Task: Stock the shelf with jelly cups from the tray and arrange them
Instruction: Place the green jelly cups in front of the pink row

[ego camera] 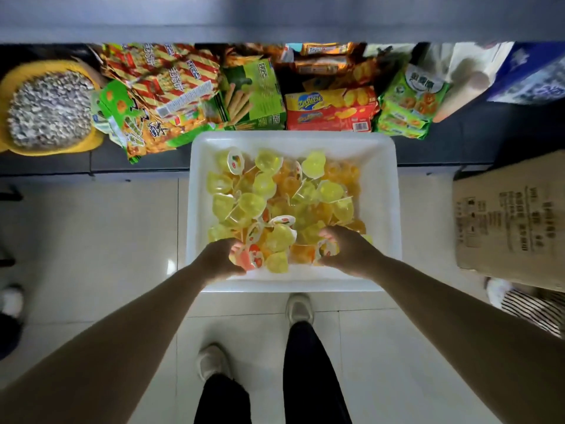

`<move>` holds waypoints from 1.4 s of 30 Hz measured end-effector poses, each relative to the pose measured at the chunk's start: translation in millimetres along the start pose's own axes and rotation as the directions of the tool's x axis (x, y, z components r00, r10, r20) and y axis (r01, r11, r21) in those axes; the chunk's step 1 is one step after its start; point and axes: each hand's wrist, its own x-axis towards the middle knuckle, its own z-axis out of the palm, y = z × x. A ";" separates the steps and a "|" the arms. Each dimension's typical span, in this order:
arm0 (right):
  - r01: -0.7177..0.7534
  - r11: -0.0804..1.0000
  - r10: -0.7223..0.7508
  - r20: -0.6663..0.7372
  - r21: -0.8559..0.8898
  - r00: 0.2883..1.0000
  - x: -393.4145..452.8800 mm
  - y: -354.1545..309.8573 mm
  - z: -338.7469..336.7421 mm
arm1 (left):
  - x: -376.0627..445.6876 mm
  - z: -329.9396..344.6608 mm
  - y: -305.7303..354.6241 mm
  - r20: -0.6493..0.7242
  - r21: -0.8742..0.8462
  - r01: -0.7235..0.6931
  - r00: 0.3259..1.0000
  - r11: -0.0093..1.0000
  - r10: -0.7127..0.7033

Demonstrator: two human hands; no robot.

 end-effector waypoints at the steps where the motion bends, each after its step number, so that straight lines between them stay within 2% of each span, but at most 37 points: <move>1: -0.001 1.000 0.000 0.003 0.012 1.000 4.9 2.7 5.0 | 4.4 4.1 -3.4 -0.009 0.007 -0.007 1.000 1.000 0.007; 8: 0.058 0.996 -0.052 -0.082 0.067 0.995 42.3 -4.5 15.5 | 24.7 26.8 -11.7 -0.113 0.016 -0.066 0.991 0.998 0.068; 14: 0.104 0.989 -0.090 -0.134 0.105 0.987 79.4 -28.7 7.7 | 31.0 27.0 -20.7 -0.139 0.001 -0.122 0.983 0.992 0.121; 19: 0.065 0.994 -0.058 -0.076 0.088 0.995 87.9 -35.4 15.2 | 23.5 24.8 -28.3 -0.173 -0.154 -0.123 0.980 0.980 0.096; 26: -0.066 0.964 0.117 -0.189 0.258 0.975 100.0 -40.5 27.4 | 22.4 22.2 -36.8 -0.191 -0.403 -0.092 0.981 0.911 0.014; 34: -0.231 0.858 0.329 -0.144 0.459 0.933 95.1 -36.4 47.9 | 29.4 21.6 -42.9 -0.219 -0.634 -0.079 0.973 0.770 -0.080; 42: -0.388 0.554 0.508 0.070 0.736 0.858 92.1 -34.9 65.5 | 29.7 20.2 -42.9 -0.187 -0.722 -0.069 0.978 0.689 -0.097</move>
